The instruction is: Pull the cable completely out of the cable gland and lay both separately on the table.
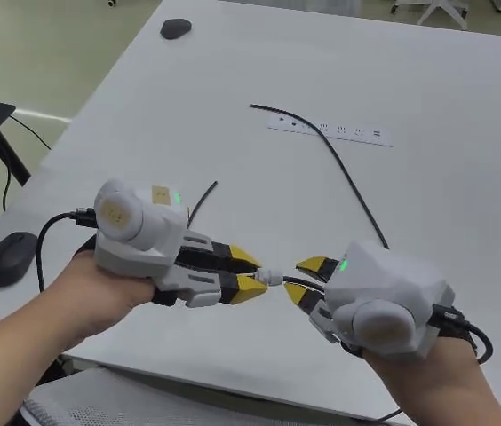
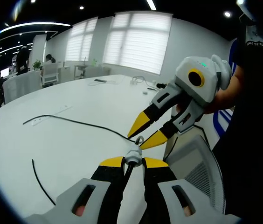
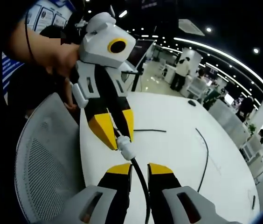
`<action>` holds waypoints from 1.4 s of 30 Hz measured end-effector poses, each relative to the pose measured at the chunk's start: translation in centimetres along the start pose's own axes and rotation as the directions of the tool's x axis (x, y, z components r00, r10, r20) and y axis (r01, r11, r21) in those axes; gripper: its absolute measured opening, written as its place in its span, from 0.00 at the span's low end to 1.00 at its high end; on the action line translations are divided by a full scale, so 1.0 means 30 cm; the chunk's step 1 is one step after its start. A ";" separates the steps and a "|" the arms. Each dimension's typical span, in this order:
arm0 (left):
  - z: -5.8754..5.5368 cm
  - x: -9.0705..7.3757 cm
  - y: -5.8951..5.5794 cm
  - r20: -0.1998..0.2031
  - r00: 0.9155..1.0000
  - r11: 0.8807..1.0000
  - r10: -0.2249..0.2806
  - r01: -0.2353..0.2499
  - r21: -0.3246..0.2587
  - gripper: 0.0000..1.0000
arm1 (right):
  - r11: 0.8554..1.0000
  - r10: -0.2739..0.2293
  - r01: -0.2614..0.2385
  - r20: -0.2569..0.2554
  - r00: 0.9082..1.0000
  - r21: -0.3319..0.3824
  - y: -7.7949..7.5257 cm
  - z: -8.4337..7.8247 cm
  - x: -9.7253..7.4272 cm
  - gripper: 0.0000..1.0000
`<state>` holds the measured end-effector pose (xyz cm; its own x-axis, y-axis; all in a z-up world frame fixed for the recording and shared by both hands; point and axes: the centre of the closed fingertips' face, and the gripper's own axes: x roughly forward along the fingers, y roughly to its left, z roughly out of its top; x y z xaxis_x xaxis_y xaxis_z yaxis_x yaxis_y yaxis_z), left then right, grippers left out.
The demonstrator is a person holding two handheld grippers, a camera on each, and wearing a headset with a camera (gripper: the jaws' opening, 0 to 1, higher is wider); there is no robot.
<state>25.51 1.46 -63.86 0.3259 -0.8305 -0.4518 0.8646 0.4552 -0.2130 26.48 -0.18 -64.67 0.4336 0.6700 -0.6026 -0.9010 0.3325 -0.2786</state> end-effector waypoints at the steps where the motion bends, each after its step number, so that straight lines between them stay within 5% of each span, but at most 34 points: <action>1: 0.003 0.001 -0.001 0.003 1.000 1.000 0.000 0.000 0.000 0.15 | 1.000 0.007 -0.007 0.002 1.000 -0.001 0.003 0.003 0.001 0.08; 8: 0.004 0.003 -0.004 0.011 1.000 1.000 -0.003 0.003 0.010 0.15 | 1.000 0.012 -0.012 -0.012 1.000 -0.023 0.011 -0.003 0.007 0.03; 26: 0.000 -0.033 0.004 0.007 0.999 0.999 -0.037 0.037 0.034 0.15 | 0.994 -0.029 0.033 -0.037 0.999 0.100 0.012 -0.008 0.016 0.01; 42: -0.007 -0.080 0.016 0.014 0.998 0.997 -0.057 0.056 0.057 0.15 | 0.950 -0.106 0.132 -0.105 0.989 0.284 -0.015 -0.084 0.032 0.01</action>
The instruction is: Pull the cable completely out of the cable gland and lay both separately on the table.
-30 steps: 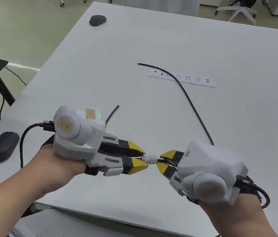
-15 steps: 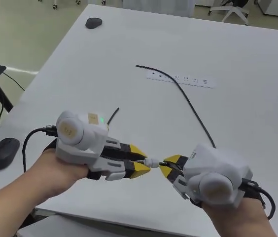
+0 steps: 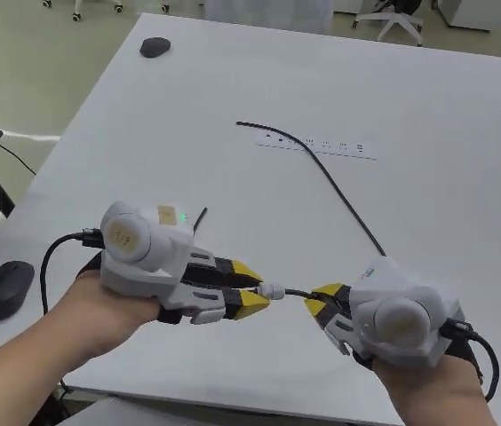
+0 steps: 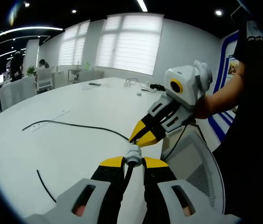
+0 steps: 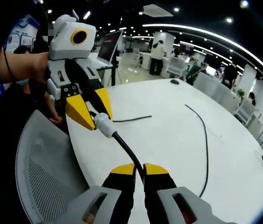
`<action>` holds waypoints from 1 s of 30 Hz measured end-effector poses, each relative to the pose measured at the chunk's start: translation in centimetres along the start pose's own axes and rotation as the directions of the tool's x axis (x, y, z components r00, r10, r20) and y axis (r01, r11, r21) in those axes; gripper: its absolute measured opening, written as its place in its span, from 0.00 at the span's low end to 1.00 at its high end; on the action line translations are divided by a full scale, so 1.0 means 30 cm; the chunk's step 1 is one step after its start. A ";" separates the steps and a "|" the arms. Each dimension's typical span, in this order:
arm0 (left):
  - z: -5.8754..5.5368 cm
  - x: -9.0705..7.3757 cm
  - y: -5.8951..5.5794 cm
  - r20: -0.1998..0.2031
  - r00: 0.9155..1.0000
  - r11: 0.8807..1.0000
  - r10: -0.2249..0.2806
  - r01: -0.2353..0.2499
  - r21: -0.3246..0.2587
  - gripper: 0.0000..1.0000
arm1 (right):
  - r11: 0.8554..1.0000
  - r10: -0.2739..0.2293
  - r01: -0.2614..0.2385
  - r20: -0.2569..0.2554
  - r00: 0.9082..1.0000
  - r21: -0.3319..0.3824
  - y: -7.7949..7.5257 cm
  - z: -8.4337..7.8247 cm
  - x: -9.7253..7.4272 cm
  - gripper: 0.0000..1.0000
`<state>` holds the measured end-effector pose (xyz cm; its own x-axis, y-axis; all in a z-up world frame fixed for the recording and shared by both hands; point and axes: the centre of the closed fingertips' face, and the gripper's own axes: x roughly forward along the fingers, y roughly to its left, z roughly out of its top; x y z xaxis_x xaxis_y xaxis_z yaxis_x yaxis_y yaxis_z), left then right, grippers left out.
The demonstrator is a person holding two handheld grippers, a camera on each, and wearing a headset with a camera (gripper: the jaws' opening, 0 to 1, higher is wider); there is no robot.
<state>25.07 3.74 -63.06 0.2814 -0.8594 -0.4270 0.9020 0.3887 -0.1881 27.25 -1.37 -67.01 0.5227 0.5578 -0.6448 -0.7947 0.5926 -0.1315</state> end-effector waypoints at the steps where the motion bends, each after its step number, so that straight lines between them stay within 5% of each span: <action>1: -0.003 -0.001 0.001 0.000 1.000 1.000 0.000 0.000 0.001 0.15 | 0.999 -0.005 0.005 -0.007 1.000 0.036 -0.002 -0.014 0.002 0.01; 11: -0.007 -0.006 -0.001 0.029 0.999 1.000 -0.015 0.015 -0.003 0.15 | 0.976 -0.075 0.085 -0.057 0.996 0.198 -0.056 -0.113 0.008 0.00; 16: -0.022 -0.011 0.001 0.022 1.000 1.000 -0.009 0.009 0.003 0.15 | 0.931 -0.077 0.110 -0.107 0.991 0.348 -0.061 -0.181 0.025 0.00; 20: -0.025 -0.010 0.009 0.022 1.000 1.000 0.008 -0.009 0.006 0.15 | 0.919 -0.071 0.114 -0.126 0.989 0.378 -0.054 -0.205 0.033 0.00; 23: -0.024 -0.004 0.016 0.022 1.000 1.000 0.008 -0.008 -0.001 0.15 | 0.880 -0.062 0.115 -0.128 0.990 0.461 -0.052 -0.223 0.043 0.00; 30: -0.034 -0.004 0.032 -0.005 1.000 1.000 0.016 -0.015 0.015 0.15 | 0.906 -0.062 0.112 -0.132 0.989 0.408 -0.042 -0.225 0.040 0.01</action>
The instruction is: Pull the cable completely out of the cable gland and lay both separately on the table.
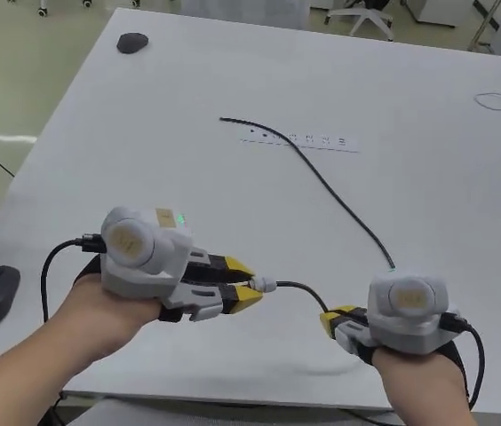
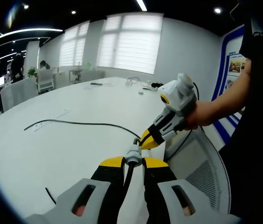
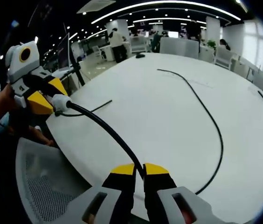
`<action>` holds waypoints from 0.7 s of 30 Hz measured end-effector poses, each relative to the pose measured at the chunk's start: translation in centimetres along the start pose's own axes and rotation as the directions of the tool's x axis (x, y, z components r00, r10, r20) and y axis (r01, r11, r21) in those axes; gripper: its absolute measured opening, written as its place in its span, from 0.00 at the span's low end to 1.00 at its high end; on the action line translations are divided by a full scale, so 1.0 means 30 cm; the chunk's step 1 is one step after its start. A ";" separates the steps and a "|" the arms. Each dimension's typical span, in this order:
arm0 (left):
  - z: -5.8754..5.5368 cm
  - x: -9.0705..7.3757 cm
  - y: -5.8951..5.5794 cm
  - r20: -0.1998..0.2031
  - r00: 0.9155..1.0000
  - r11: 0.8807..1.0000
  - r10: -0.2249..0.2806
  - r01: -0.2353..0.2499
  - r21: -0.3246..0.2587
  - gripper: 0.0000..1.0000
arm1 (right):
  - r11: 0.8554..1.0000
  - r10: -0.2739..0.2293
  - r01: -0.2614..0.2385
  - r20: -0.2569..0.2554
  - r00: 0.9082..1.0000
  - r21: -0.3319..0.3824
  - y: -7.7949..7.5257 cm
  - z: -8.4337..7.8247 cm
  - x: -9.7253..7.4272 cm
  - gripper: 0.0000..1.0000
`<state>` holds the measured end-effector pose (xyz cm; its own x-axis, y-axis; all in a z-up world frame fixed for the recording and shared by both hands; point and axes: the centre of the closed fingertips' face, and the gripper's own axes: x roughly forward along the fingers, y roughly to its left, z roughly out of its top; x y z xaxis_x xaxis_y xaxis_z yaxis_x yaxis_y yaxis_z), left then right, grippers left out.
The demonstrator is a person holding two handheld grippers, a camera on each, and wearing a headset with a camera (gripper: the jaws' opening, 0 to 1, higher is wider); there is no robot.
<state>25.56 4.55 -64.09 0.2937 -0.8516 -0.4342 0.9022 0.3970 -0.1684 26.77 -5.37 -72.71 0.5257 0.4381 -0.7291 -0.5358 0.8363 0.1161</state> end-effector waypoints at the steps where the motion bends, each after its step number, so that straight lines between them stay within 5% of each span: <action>1: -0.002 -0.002 0.001 -0.002 1.000 1.000 0.000 0.000 -0.002 0.15 | 1.000 -0.002 0.002 0.003 1.000 0.002 -0.001 0.001 -0.003 0.01; 10: -0.022 -0.010 0.003 -0.008 1.000 1.000 0.001 -0.001 -0.019 0.15 | 0.991 -0.010 0.012 0.017 1.000 -0.131 0.008 0.012 -0.037 0.04; 14: -0.027 -0.006 -0.013 -0.013 1.000 1.000 -0.012 0.011 -0.021 0.15 | 0.985 0.021 -0.016 0.029 0.999 -0.169 0.037 0.039 -0.058 0.16; 17: -0.037 -0.001 -0.013 -0.024 1.000 1.000 -0.012 0.012 -0.023 0.15 | 0.962 0.054 -0.038 0.052 0.997 -0.271 0.080 0.090 -0.086 0.20; 21: -0.024 0.000 -0.019 -0.005 1.000 0.999 -0.019 0.019 -0.039 0.15 | 0.913 0.085 -0.049 0.072 0.994 -0.405 0.148 0.148 -0.107 0.23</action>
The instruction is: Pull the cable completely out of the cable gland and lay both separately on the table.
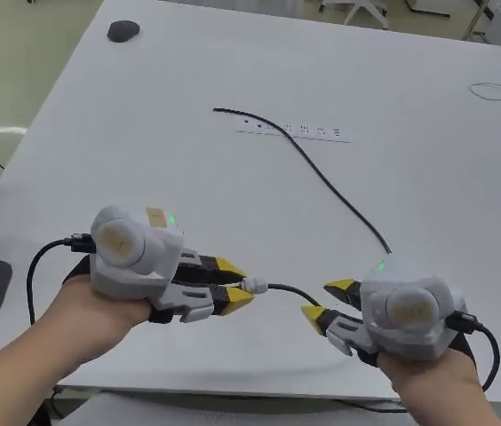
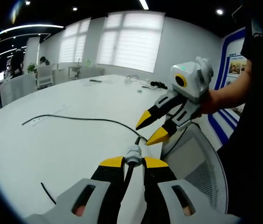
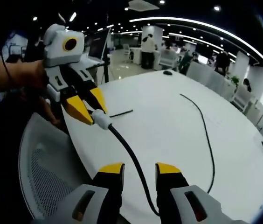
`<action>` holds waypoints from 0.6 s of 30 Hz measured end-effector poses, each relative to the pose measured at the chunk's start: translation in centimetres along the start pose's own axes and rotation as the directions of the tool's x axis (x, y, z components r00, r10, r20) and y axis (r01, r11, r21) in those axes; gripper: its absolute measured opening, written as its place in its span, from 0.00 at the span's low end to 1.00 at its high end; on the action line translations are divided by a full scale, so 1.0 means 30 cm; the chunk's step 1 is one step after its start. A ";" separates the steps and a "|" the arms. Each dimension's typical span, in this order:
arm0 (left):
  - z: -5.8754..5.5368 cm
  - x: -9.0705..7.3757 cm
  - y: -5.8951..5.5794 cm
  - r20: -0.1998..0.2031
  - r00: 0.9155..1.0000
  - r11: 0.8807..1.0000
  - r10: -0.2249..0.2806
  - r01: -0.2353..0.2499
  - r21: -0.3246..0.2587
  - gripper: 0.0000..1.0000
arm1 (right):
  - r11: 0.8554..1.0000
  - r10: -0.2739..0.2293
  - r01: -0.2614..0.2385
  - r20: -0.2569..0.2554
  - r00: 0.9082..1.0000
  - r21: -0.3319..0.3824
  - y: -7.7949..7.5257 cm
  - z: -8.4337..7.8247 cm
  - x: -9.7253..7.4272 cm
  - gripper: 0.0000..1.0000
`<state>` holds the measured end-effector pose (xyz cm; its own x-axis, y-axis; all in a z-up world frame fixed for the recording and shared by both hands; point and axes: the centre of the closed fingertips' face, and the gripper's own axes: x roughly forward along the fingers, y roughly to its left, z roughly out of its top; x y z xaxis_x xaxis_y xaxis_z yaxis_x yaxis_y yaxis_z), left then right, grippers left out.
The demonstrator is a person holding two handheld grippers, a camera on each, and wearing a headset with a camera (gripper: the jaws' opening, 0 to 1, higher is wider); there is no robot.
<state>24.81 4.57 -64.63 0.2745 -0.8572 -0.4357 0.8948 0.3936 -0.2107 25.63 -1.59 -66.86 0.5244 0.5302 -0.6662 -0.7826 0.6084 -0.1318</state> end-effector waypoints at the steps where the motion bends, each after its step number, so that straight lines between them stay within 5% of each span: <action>1: 0.000 0.000 0.000 0.004 1.000 1.000 -0.002 0.002 -0.001 0.15 | 0.999 -0.003 0.003 0.001 1.000 -0.035 0.009 0.017 0.001 0.23; 11: -0.046 -0.008 -0.010 -0.013 1.000 1.000 -0.020 0.020 -0.005 0.15 | 0.974 0.018 -0.023 -0.027 0.999 -0.226 0.096 0.090 0.048 0.19; 18: -0.045 -0.014 -0.026 -0.010 1.000 1.000 -0.029 0.029 -0.001 0.15 | 0.962 0.038 -0.047 -0.036 0.999 -0.269 0.142 0.090 0.065 0.11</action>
<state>23.52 5.07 -65.47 0.2444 -0.8650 -0.4382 0.9023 0.3684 -0.2239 24.22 3.64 -66.75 0.4814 0.5314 -0.6970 -0.8676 0.4016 -0.2931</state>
